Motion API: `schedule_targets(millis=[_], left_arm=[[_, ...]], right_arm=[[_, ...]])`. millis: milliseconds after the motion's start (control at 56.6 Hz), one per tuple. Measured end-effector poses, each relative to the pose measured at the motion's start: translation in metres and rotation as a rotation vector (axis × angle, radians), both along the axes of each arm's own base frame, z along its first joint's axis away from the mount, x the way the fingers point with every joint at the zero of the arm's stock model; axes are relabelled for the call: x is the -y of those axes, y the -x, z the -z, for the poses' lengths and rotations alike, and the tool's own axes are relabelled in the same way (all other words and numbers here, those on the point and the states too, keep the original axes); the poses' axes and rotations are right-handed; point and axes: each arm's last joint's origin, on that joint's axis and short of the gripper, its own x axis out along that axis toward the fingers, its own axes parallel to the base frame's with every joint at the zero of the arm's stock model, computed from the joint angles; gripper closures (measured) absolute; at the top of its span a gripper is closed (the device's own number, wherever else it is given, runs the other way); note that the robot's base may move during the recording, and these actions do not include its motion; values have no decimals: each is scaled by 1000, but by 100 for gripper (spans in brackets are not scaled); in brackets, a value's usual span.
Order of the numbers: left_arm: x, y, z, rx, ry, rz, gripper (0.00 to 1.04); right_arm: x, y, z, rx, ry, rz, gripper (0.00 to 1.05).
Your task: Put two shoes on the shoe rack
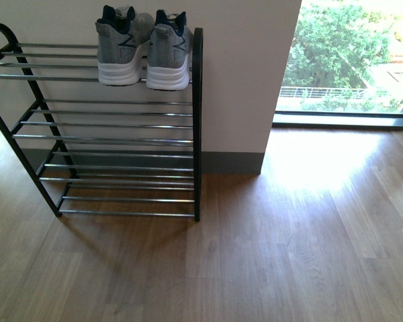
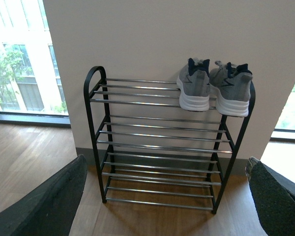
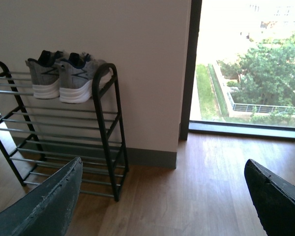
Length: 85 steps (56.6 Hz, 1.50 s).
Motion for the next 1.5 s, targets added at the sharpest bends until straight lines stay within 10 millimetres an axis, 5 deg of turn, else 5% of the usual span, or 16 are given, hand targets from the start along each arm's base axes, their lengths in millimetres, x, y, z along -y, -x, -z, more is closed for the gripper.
schedule_targets(millis=[1502], left_arm=[[0, 0, 0, 0, 0, 0, 9]], right_arm=[[0, 0, 0, 0, 0, -2, 9]])
